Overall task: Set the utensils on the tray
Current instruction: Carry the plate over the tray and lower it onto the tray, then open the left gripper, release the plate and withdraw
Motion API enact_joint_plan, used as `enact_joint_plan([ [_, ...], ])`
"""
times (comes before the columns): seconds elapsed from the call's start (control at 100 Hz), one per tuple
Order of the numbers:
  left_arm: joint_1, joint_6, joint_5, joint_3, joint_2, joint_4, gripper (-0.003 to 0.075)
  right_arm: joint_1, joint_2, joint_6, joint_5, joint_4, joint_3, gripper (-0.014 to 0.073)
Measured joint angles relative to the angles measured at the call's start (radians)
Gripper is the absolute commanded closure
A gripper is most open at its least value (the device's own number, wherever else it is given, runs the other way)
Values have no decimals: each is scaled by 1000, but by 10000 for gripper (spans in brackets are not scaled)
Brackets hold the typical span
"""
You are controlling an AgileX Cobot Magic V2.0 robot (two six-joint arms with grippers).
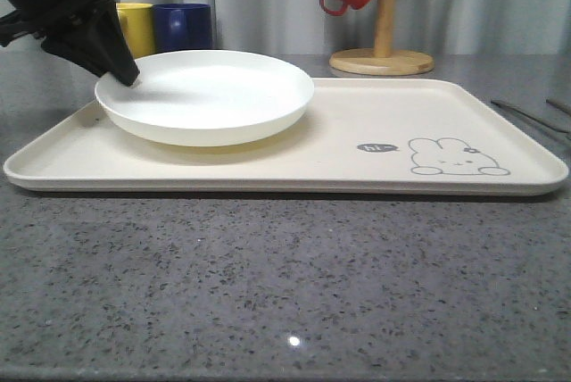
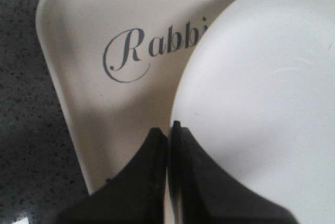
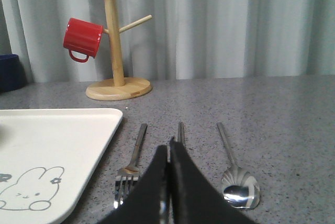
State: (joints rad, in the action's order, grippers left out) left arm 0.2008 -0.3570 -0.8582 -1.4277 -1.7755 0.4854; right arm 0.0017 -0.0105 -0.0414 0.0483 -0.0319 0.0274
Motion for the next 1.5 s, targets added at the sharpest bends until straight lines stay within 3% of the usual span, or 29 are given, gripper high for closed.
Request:
enact_joint_plan([
  [0.27,0,2,0,0,0,0,554,0,0,0,0,0,0,662],
  [0.49,0,4,0,0,0,0,524,0,0,0,0,0,0,662],
  [0.69,0,4,7,0,0,0,407,0,0,0,0,0,0,662],
  [0.94,0,4,43,0,42,-4,402,0,0,0,0,0,0,662],
  [1.1,0,4,139,39,157,-8,402,0,0,0,0,0,0,662],
  [1.5,0,4,463,439,620,-63,402,0,0,0,0,0,0,662],
])
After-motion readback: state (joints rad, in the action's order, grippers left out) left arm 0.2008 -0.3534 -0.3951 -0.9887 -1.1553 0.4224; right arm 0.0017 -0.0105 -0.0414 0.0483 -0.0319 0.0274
